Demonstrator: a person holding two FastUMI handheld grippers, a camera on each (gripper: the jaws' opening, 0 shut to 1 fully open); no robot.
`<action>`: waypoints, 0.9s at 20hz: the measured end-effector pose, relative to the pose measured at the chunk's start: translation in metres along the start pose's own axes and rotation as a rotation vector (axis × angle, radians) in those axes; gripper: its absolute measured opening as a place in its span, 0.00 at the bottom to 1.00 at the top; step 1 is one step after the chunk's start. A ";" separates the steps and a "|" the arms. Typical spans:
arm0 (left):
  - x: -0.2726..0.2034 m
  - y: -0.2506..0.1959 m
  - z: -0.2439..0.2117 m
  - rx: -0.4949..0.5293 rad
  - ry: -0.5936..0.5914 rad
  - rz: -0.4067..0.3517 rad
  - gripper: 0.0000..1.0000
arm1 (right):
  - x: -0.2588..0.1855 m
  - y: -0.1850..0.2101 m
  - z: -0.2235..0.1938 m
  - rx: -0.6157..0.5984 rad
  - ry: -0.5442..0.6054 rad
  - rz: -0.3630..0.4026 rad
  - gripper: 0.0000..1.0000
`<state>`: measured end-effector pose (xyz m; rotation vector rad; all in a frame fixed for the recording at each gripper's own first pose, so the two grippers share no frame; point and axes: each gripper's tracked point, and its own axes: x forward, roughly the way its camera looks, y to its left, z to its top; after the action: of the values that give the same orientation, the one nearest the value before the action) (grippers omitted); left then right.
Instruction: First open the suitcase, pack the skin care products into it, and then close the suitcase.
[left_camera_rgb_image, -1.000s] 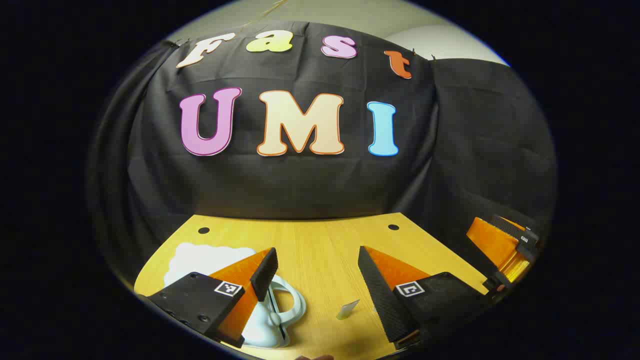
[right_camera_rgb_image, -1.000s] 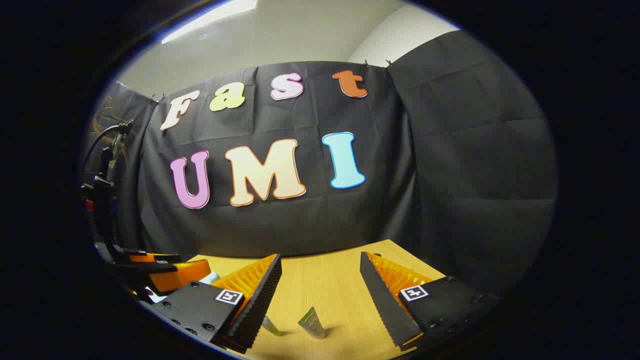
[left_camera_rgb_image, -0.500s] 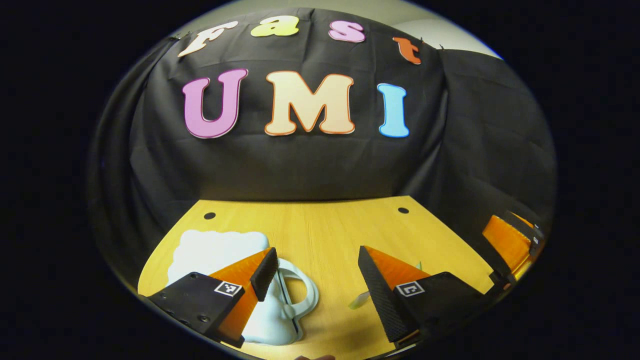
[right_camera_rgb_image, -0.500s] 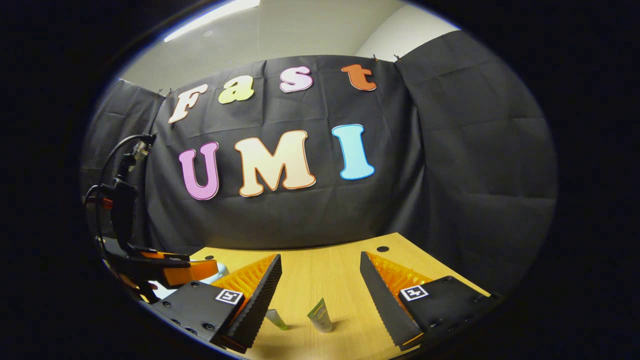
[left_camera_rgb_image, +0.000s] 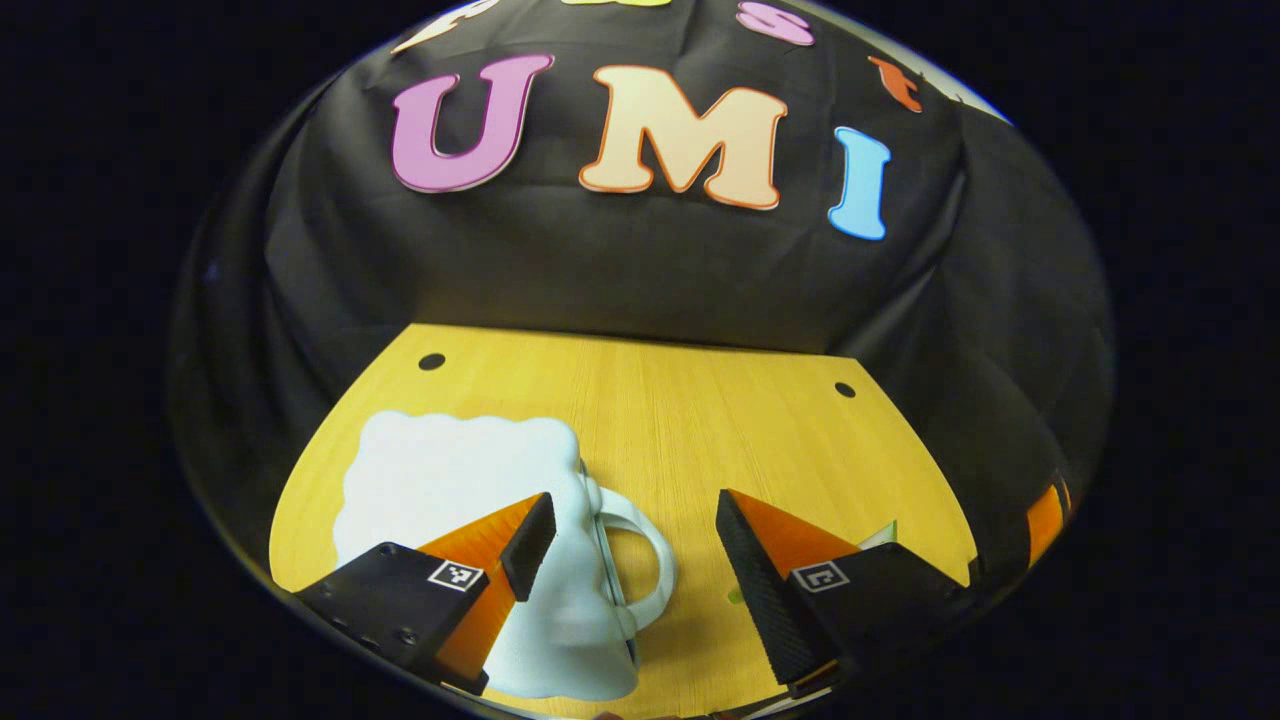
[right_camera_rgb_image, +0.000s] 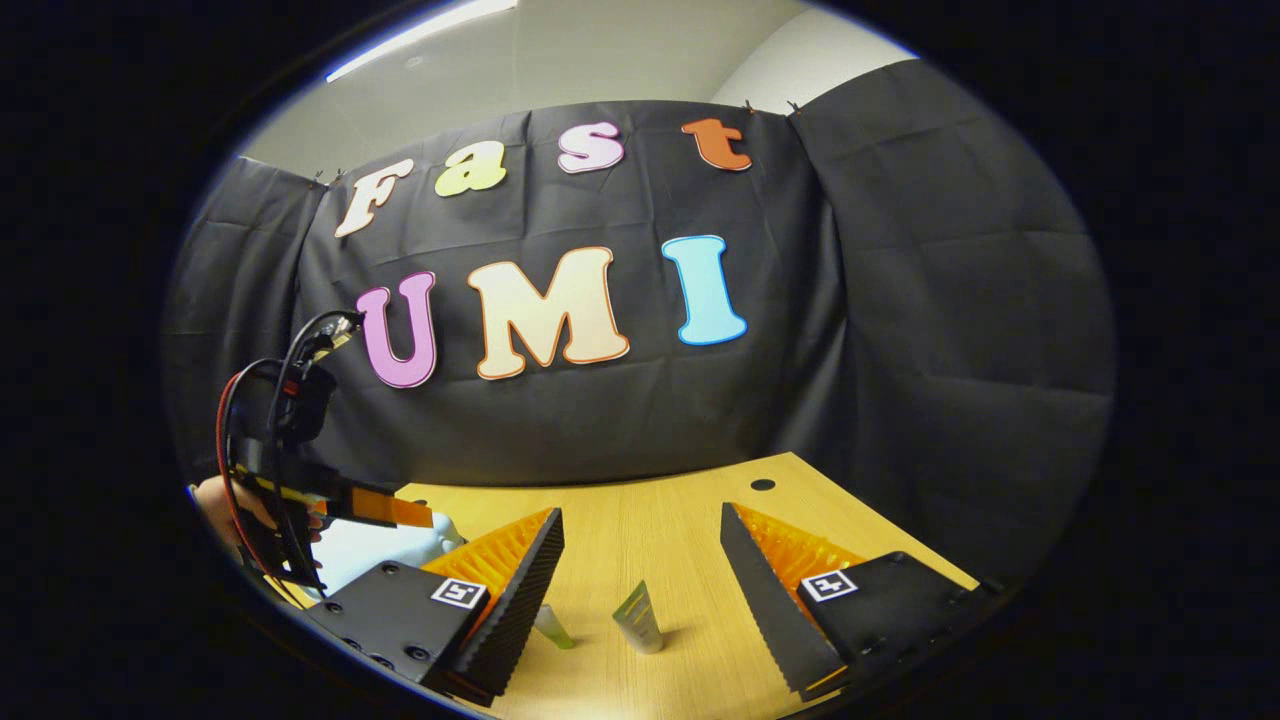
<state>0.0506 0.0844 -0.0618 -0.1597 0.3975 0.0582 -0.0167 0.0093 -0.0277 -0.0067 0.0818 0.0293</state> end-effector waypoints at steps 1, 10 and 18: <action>0.000 -0.001 -0.003 -0.012 0.041 -0.016 0.95 | -0.001 -0.002 -0.001 0.000 0.008 -0.005 0.98; 0.043 -0.019 -0.044 -0.086 0.363 -0.025 0.94 | -0.019 -0.026 -0.008 0.000 0.025 -0.057 0.98; 0.070 -0.026 -0.071 -0.087 0.531 0.027 0.77 | -0.028 -0.044 -0.009 0.020 0.037 -0.089 0.98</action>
<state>0.0903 0.0491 -0.1503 -0.2567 0.9274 0.0592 -0.0439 -0.0353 -0.0342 0.0087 0.1183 -0.0609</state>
